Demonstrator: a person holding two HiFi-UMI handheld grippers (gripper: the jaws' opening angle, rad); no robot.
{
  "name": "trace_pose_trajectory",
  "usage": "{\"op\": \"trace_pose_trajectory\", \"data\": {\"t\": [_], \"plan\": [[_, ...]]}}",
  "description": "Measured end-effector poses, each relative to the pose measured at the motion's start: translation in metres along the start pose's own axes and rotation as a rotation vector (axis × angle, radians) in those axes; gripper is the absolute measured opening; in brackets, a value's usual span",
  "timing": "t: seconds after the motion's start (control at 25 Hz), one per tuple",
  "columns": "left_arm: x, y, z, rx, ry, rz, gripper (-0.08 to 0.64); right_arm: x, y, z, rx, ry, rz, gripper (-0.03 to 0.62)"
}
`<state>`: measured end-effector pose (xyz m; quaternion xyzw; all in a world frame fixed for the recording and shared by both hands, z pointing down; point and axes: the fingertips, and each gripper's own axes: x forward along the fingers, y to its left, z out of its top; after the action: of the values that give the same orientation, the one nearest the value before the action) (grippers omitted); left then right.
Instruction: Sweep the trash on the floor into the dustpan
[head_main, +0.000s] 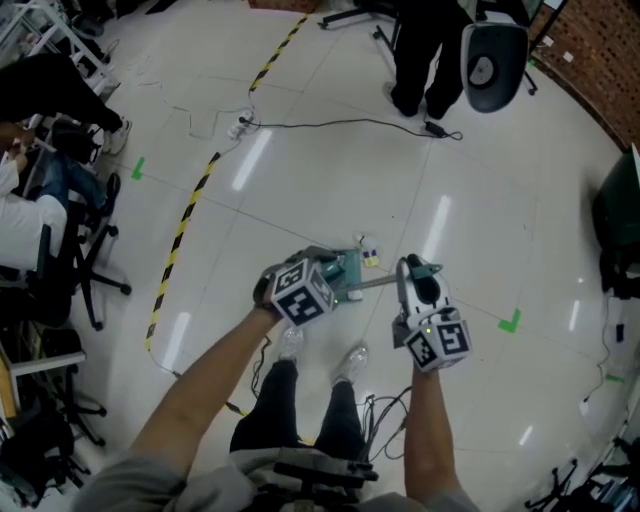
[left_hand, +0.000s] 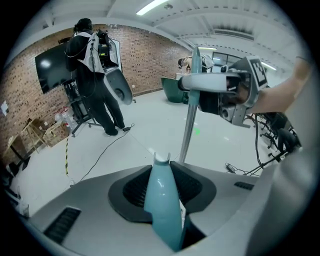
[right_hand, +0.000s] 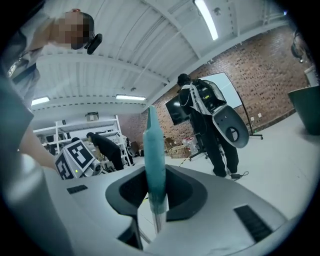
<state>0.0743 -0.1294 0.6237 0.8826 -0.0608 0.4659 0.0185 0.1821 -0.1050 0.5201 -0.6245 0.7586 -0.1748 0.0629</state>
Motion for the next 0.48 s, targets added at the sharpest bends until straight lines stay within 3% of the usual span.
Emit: {"op": "trace_pose_trajectory", "data": {"t": [0.24,0.48], "plan": [[-0.012,0.017,-0.021,-0.048,0.017,0.043,0.106,0.003,-0.003,0.045,-0.100,-0.017,-0.009,0.074],[-0.021,0.030,-0.011,-0.147,-0.014,0.081,0.106,0.020,-0.033,0.075,-0.222,0.029,-0.048,0.074]]}}
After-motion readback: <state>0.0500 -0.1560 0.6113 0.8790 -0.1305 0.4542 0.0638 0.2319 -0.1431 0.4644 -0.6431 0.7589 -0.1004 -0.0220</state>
